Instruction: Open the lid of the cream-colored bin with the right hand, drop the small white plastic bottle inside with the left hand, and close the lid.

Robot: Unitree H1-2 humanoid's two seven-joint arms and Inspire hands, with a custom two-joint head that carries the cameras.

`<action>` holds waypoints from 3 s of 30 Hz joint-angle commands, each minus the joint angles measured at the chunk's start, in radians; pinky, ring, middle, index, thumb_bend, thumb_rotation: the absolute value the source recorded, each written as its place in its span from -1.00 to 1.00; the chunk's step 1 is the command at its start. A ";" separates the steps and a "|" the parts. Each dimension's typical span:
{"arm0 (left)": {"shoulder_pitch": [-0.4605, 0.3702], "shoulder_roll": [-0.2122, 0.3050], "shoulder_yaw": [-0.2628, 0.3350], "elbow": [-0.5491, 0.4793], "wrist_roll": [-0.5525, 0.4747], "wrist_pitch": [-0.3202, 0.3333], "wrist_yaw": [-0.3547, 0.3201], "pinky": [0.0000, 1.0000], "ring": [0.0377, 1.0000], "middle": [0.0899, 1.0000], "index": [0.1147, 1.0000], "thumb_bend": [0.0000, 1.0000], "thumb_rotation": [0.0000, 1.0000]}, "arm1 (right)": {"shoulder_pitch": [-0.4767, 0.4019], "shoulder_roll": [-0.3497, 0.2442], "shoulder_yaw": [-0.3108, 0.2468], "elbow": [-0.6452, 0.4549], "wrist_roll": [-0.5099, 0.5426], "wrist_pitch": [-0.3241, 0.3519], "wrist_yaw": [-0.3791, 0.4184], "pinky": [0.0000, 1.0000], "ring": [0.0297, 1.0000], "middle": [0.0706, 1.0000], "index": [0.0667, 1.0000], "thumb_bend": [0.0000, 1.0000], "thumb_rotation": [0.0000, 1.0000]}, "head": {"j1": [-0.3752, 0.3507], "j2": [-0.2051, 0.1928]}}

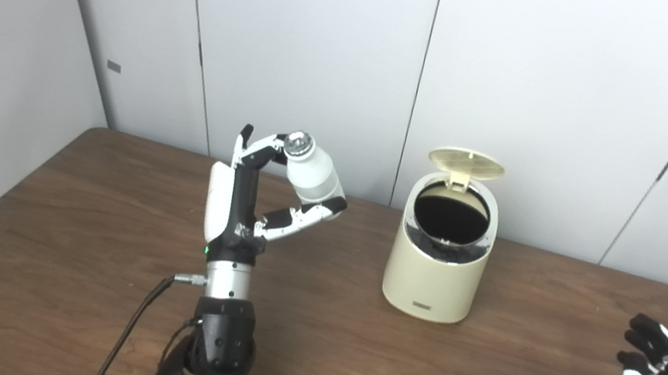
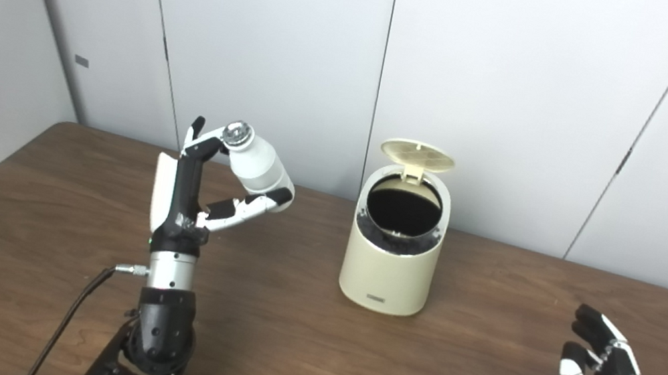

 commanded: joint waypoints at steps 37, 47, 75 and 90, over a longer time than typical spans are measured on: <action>-0.410 -0.076 -0.275 0.582 0.390 -0.243 0.363 1.00 0.58 -0.21 -0.09 0.04 -1.00 | -0.024 -0.015 0.011 0.122 0.014 -0.185 -0.037 0.47 0.59 0.58 0.53 -0.60 0.35 | -0.088 -0.026; -0.469 -0.080 -0.338 0.766 0.372 -0.244 0.444 1.00 0.54 -0.24 -0.09 0.04 -1.00 | -0.025 -0.028 0.020 0.133 0.015 -0.188 -0.048 0.48 0.59 0.59 0.53 -0.56 0.35 | -0.086 -0.024; -0.440 -0.014 -0.316 0.800 0.312 -0.204 0.459 1.00 0.48 -0.17 -0.13 0.05 -1.00 | -0.030 -0.067 0.037 0.158 0.062 -0.188 -0.057 0.50 0.62 0.61 0.55 -0.58 0.32 | -0.068 -0.022; -0.424 -0.004 -0.317 0.802 0.251 -0.222 0.367 1.00 0.57 -0.14 -0.18 0.80 -0.34 | -0.030 -0.053 0.039 0.157 0.058 -0.188 -0.072 0.50 0.61 0.60 0.56 -0.50 0.39 | -0.079 -0.019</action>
